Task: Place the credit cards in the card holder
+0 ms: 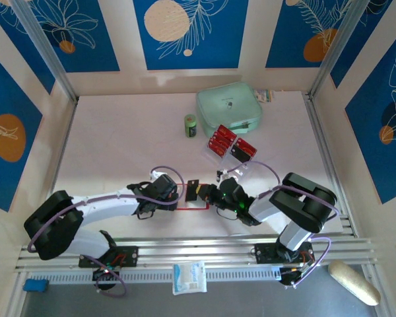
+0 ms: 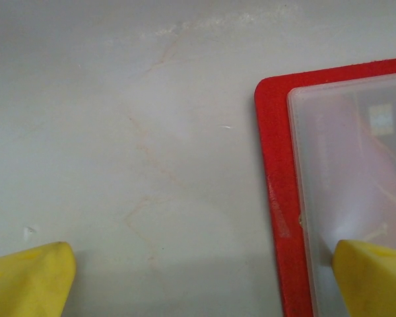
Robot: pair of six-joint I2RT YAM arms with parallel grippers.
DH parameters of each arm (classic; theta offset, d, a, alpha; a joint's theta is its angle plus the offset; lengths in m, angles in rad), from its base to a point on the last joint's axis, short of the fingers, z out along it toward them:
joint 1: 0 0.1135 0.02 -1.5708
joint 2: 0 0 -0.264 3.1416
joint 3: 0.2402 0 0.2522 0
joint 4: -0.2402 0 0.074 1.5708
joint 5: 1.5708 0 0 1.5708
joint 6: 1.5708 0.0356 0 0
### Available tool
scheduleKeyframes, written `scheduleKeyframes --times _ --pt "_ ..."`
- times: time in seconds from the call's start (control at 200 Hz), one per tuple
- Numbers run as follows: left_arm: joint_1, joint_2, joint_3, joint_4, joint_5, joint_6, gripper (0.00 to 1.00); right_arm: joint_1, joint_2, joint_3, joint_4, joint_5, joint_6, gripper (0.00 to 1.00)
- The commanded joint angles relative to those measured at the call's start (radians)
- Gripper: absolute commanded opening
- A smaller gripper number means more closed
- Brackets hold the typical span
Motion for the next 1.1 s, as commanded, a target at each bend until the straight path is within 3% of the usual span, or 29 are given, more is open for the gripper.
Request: scheduleKeyframes --times 0.0,1.095 --pt "0.007 -0.007 -0.022 -0.05 -0.012 -0.013 1.0 0.011 0.016 -0.019 0.047 -0.003 0.012 0.0" --pt "0.007 -0.02 -0.03 -0.04 -0.006 -0.012 1.0 0.022 -0.033 -0.02 0.028 -0.001 0.005 0.0"
